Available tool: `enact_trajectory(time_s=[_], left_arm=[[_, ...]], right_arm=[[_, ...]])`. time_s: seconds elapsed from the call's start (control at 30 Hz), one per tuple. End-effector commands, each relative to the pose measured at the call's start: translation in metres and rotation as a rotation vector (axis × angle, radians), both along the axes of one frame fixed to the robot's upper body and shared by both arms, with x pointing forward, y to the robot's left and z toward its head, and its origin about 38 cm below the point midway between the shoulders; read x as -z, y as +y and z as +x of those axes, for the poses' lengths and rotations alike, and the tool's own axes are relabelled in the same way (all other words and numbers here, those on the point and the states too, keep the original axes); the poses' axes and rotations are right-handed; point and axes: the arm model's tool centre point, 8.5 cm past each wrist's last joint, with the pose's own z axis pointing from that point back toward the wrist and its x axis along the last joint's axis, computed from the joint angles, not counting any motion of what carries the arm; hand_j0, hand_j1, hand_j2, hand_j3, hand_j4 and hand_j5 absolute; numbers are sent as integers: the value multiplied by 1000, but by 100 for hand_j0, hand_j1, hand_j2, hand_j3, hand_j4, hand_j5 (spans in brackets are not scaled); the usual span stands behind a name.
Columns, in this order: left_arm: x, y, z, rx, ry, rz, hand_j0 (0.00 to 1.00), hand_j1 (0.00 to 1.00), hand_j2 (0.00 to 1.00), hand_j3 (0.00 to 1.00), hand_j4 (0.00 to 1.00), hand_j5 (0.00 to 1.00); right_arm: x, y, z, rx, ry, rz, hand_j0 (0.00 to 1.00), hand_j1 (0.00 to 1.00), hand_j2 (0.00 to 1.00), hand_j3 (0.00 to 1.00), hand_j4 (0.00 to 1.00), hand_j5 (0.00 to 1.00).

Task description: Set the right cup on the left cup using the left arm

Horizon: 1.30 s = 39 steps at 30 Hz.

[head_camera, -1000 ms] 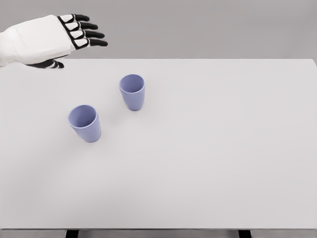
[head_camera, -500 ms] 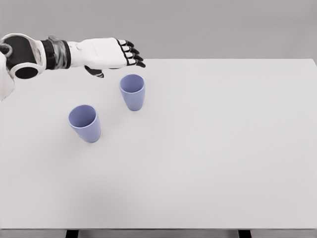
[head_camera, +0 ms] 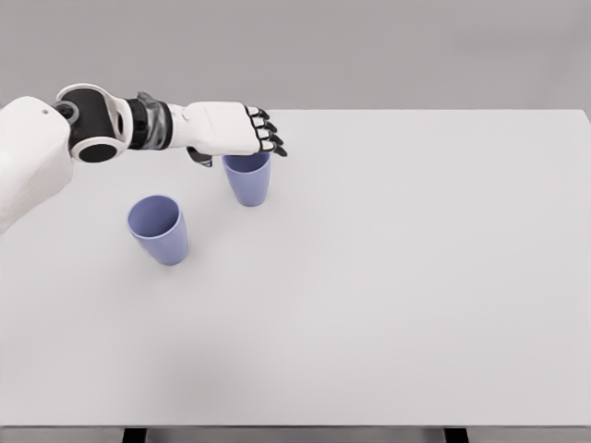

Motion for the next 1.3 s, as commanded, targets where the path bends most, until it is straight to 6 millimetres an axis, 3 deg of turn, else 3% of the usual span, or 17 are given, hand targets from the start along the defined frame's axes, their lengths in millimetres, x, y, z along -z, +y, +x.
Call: enact_trajectory(time_s=[0.0,0.23,0.53,1.1,1.2,1.27], left_arm=[[1,-2,1,-3,4,0,100,100,100,100,100,100],[4,-16,-2,22,12,-11,100,100,100,100,100,100],[11,-6,5,-15,17,18,100,100,100,100,100,100],[16,-9,4,-1,9,55,97,97,97,97,97,97],[16,-9,4,-1,7,57,91,91,91,91,91,91],[18,-7,4,-13,22,92,81,81,81,81,81,81]], right_arm=[[0,0,0,0,0,-1,100,100,100,100,100,100],[0,0,0,0,0,-1,100,100,100,100,100,100],[0,0,0,0,0,-1,100,100,100,100,100,100],[0,0,0,2,0,-1,100,100,100,100,100,100],[0,0,0,0,0,-1,100,100,100,100,100,100],[0,0,0,2,0,-1,100,100,100,100,100,100]])
